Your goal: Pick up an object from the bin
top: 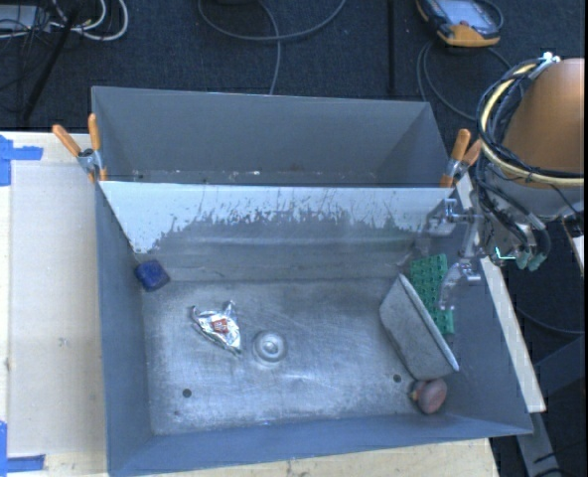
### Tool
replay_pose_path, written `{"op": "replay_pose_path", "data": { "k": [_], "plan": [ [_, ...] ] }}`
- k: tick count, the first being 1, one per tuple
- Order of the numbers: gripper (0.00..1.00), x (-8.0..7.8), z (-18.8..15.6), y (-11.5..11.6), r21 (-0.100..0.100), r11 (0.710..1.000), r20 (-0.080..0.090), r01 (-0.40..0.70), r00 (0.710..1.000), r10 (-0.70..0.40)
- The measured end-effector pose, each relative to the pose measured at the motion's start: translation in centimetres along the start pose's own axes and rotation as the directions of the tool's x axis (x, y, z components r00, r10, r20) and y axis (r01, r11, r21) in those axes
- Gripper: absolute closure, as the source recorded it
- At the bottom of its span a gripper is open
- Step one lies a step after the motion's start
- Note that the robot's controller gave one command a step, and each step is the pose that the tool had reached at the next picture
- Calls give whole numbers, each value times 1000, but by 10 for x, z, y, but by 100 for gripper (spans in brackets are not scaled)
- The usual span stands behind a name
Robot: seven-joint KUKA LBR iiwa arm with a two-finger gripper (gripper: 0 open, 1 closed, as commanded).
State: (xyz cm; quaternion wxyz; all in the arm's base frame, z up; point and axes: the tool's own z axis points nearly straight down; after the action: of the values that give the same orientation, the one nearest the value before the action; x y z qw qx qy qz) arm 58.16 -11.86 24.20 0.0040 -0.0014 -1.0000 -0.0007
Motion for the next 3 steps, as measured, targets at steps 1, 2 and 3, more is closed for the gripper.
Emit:
{"op": "replay_pose_path", "data": {
  "k": [1, 2, 3],
  "plan": [
    [0, 43, 115, -32, -1, 996, -2, -88, 996, 88],
    [0, 107, 95, -41, -1, 984, 12, -180, 984, 180],
    [0, 78, 145, -6, -10, 881, 0, -473, 881, 473]
  ]
}}
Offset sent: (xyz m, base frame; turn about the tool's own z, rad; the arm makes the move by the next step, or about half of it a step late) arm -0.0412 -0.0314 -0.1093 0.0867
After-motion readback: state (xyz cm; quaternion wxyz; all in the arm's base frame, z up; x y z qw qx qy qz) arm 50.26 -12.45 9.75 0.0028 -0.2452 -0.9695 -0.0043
